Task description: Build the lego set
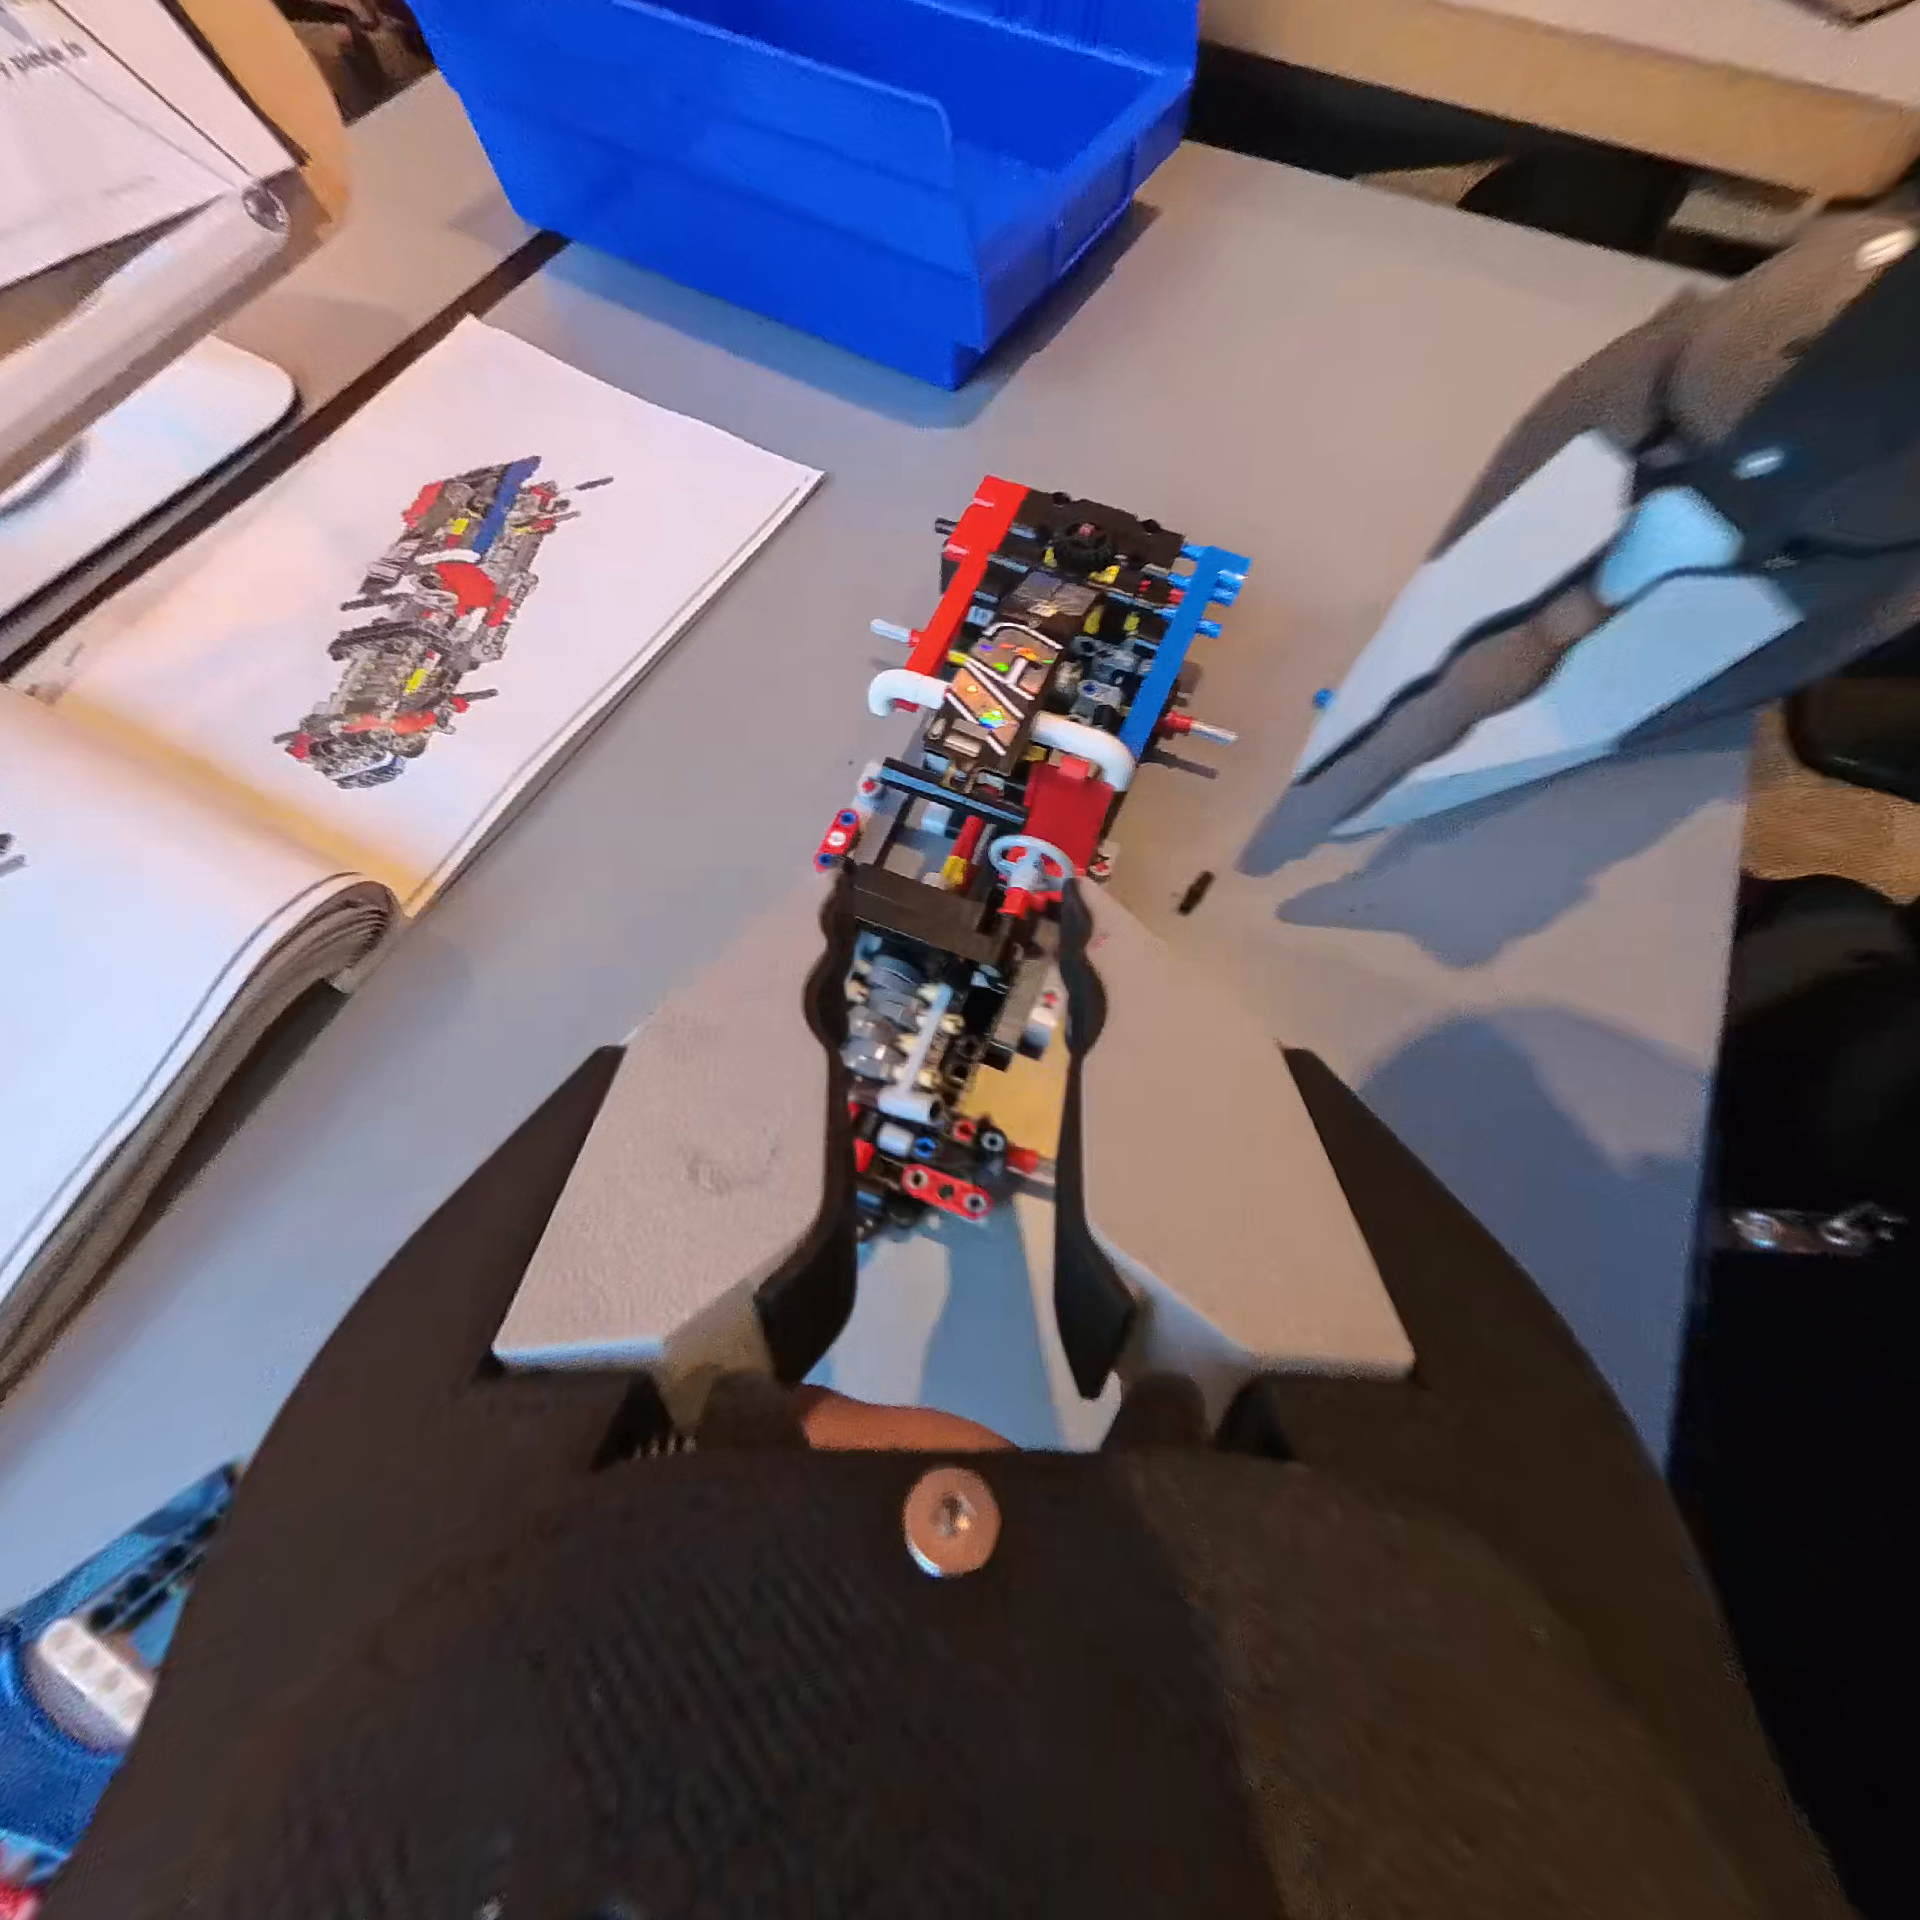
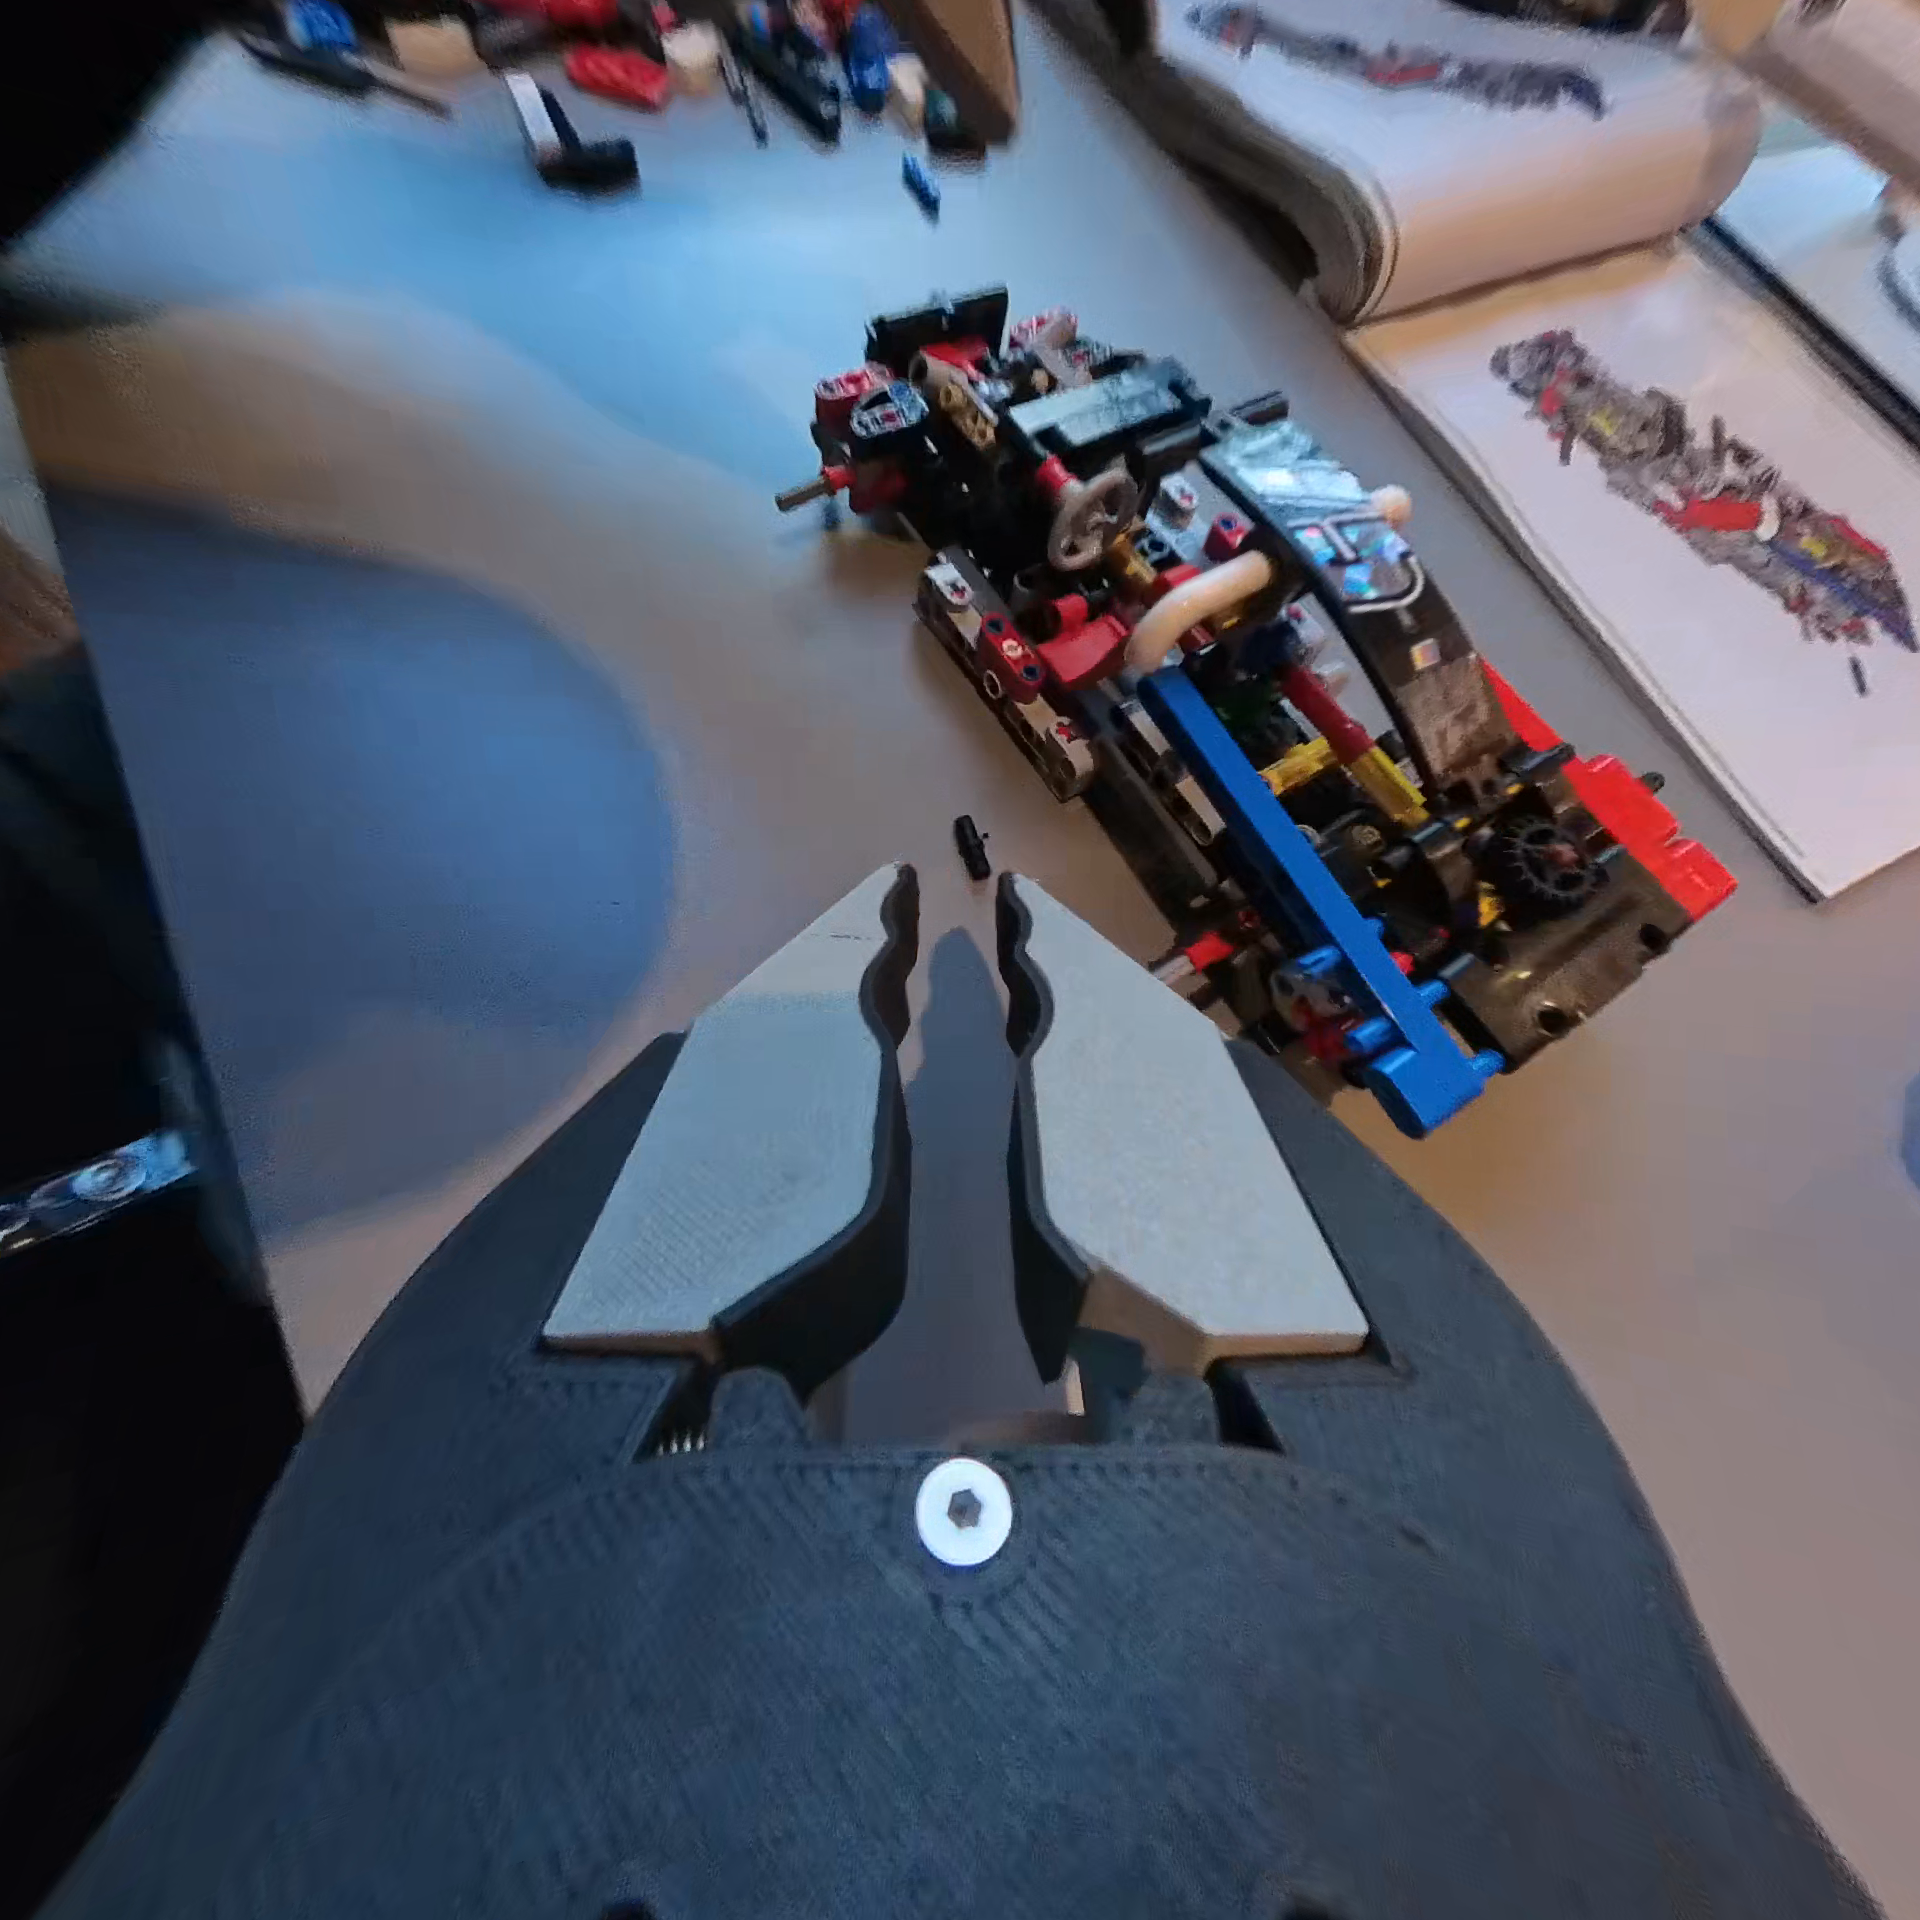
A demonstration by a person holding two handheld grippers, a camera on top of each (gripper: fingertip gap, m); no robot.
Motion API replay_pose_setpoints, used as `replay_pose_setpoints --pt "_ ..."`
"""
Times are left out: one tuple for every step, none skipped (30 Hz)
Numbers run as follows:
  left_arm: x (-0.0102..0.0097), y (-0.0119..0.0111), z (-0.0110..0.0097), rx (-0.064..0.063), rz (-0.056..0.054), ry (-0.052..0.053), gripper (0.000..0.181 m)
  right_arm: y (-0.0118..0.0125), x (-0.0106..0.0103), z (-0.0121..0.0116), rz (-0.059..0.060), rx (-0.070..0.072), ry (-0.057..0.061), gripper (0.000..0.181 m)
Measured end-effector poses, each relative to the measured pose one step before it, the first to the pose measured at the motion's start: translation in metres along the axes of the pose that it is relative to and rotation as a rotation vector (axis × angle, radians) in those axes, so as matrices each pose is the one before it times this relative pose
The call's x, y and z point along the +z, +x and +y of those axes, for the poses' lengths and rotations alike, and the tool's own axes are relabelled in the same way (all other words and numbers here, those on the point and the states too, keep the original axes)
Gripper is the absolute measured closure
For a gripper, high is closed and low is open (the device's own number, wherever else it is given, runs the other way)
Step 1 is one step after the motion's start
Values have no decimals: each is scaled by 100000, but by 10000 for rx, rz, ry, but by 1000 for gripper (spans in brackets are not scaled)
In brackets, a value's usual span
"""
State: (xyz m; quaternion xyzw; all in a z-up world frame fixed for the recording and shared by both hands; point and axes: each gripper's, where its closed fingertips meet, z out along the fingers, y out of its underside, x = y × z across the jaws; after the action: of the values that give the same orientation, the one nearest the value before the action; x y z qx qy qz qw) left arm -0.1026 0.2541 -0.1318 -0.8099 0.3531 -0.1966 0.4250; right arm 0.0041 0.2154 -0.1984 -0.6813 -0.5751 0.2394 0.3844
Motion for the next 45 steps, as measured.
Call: replay_pose_setpoints --pt "-447 551 151 13 146 3 144 252 621 160 86 0 -186 168" --pt "-360 615 413 142 110 -167 145 142 558 94 -28 -14 -104 167" --pt "-236 522 616 178 30 -300 146 -68 516 193 -193 -8 -161 167" --pt "-146 560 815 122 19 -372 148 -84 446 152 -190 -30 -161 168" --pt "-78 811 960 65 137 -403 152 4 370 69 -89 -107 -106 168" --pt "8 895 893 34 179 -329 154 75 289 20 -9 -194 -100 169" --pt "108 780 737 52 145 -279 155 172 237 16 62 -212 -83 169" --pt "190 608 668 46 108 -291 155 175 246 105 37 -157 -108 170" --pt "214 435 584 -15 62 -252 155 65 263 147 -38 -58 -134 169" --pt "251 375 464 -79 73 -178 155 -42 247 97 -90 6 -86 169" --pt "249 293 303 -127 44 -82 155 -74 226 73 -73 -3 -66 168" --pt "220 244 248 -132 16 -58 155 -44 179 98 -22 -44 -60 168" --pt "165 291 359 -89 54 -107 155 -28 160 94 14 -43 -38 168" --pt "104 255 451 -55 41 -135 155 -72 124 29 -8 -1 28 169" --pt "47 83 526 -72 -51 -152 154 -92 70 -70 -31 42 116 173" --pt "-56 -91 654 -106 -115 -200 155 31 31 -42 39 40 75 175" --pt "-128 -209 694 -127 -161 -188 155 29 -15 6 44 -33 15 180" --pt "-175 -231 611 -154 -152 -95 155 -57 -32 13 -13 -67 0 179" --pt "-220 -91 534 -189 -63 -24 155 -87 -46 10 -13 -34 1 180" --pt "-214 -40 442 -220 -23 48 155 -108 -65 14 -24 9 9 180" --pt "-188 -60 370 -231 -53 84 155 -124 -104 -31 -21 41 45 180" --pt "-125 -109 306 -207 -106 104 155 -82 -173 -134 6 70 127 180" --pt "-41 -108 268 -170 -115 119 155 -86 -227 -170 0 102 169 180" --pt "68 -94 215 -138 -117 130 155 -127 -240 -166 -42 138 161 180" --pt "147 -282 192 -145 -204 132 155 -138 -257 -118 -55 158 146 180" --pt "167 -532 204 -162 -317 113 156 -54 -252 -76 -7 147 149 181" --pt "136 -680 178 -166 -347 119 157 83 -286 -11 77 128 127 180" --pt "101 -566 166 -138 -200 105 157 207 -318 24 142 123 112 181" --pt "80 -410 168 -147 -56 89 157 224 -345 39 124 144 117 181" --pt "59 -386 167 -152 -41 68 157 138 -356 55 56 186 103 181" --pt "4 -366 168 -97 -107 86 157 79 -338 59 7 216 89 181" --pt "-73 -316 180 -28 -166 109 157 75 -337 65 2 211 71 181" --pt "-171 -145 163 27 -131 156 157 95 -305 96 24 178 29 181" --pt "-225 -115 90 -3 -140 207 157 95 -256 114 42 128 -7 181" --pt "-240 -224 -36 -93 -208 276 158 123 -213 94 85 60 6 181" --pt "-229 -119 -144 -102 -123 264 158 182 -170 76 146 7 31 181" --pt "-180 110 -182 -14 51 198 158 164 -95 69 141 13 35 181" --pt "-125 160 -219 52 103 154 158 103 -28 33 92 56 51 181" --pt "-69 98 -235 63 65 157 158 94 15 -31 71 80 64 181" --pt "16 38 -219 -7 9 157 159 127 -5 -157 88 57 82 181" --pt "115 94 -104 -54 61 87 159 92 -26 -312 64 59 171 181" --pt "210 140 22 -50 90 29 159 13 -24 -333 -5 103 166 181" --pt "251 105 131 -26 51 -14 159 -99 -4 -204 -77 122 68 181" --pt "235 82 235 34 28 -59 159 -109 -13 -113 -89 85 -9 180" --pt "229 57 300 77 -5 -99 159 -65 -56 -103 -38 -13 9 180"
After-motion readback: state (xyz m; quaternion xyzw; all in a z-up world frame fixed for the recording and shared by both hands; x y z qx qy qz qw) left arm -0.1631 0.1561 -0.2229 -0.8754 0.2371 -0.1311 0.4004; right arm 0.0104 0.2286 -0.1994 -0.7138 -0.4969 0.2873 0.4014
